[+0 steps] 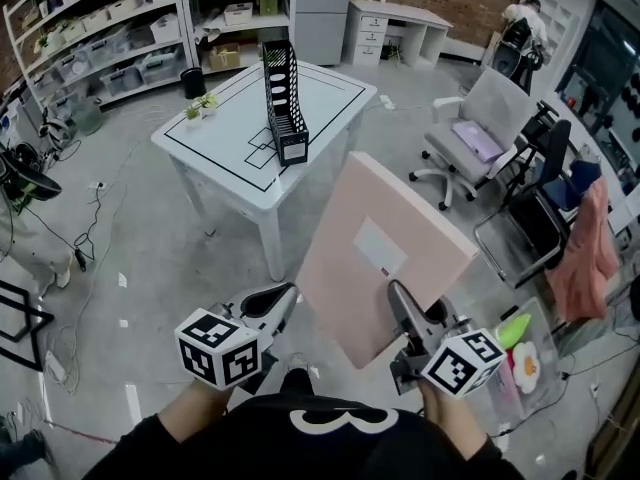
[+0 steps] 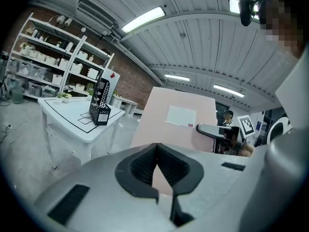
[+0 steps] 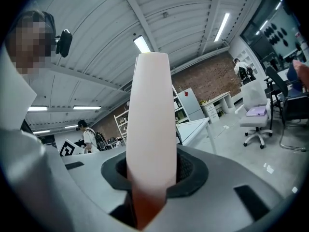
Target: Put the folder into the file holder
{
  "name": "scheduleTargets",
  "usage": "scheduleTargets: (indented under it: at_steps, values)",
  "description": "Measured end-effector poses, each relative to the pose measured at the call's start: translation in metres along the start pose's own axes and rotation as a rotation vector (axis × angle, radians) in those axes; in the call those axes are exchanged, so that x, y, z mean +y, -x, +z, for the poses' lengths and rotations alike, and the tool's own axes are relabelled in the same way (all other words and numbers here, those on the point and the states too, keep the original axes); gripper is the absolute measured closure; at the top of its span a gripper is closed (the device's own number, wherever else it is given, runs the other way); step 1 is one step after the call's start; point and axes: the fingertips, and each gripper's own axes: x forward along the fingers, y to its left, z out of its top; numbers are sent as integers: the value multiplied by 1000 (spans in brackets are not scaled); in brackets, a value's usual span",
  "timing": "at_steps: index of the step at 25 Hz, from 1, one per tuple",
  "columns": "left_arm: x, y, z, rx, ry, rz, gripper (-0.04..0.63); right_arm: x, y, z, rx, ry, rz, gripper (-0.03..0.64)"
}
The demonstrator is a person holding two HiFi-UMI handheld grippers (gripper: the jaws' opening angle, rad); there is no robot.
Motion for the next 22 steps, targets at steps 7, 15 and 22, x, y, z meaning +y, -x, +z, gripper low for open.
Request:
scheduleTargets:
  at_steps: [7,15,22]
  values:
    - [85,-41,39,-12,39,27,589,-23,-96,30,8,38,-9,480]
    - [162,-72,73,-26,43,84,589,-41,-179,48,-2,60,8,480]
    - [185,-85,89,-26,24,118,589,-51,-217,73,-48,78,34,482]
